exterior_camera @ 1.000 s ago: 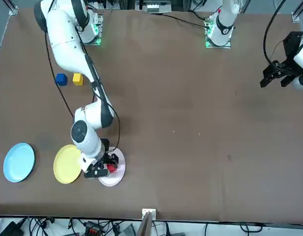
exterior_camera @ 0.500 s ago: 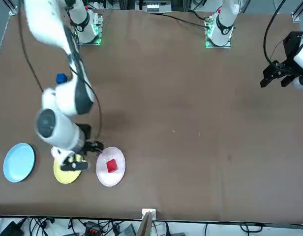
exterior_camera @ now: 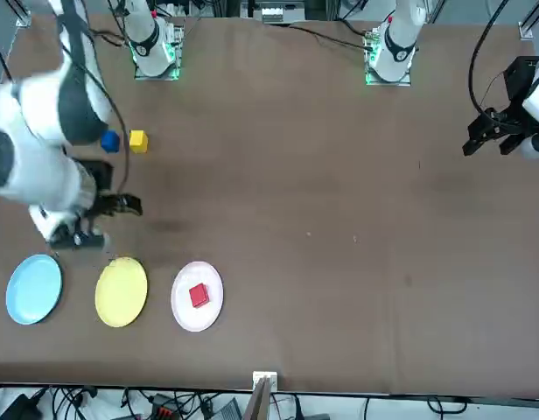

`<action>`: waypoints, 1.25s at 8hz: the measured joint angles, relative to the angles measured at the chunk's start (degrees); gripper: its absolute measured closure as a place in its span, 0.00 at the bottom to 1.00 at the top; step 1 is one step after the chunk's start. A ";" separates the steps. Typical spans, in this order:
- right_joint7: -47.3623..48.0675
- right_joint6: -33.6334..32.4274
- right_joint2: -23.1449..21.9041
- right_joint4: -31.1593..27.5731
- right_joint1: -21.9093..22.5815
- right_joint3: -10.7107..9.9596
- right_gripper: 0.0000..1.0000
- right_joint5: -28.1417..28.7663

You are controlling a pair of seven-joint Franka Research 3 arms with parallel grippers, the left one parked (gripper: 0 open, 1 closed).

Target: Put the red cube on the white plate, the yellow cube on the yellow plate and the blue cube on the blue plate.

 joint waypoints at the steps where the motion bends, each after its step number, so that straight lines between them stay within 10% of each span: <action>1: -1.60 0.18 -6.03 -8.07 -2.32 -0.07 0.01 -0.06; 4: -3.32 7.93 -16.07 -32.68 -5.58 0.04 0.01 -4.15; 10: -3.21 38.77 -18.86 -61.42 -7.33 0.31 0.01 -6.07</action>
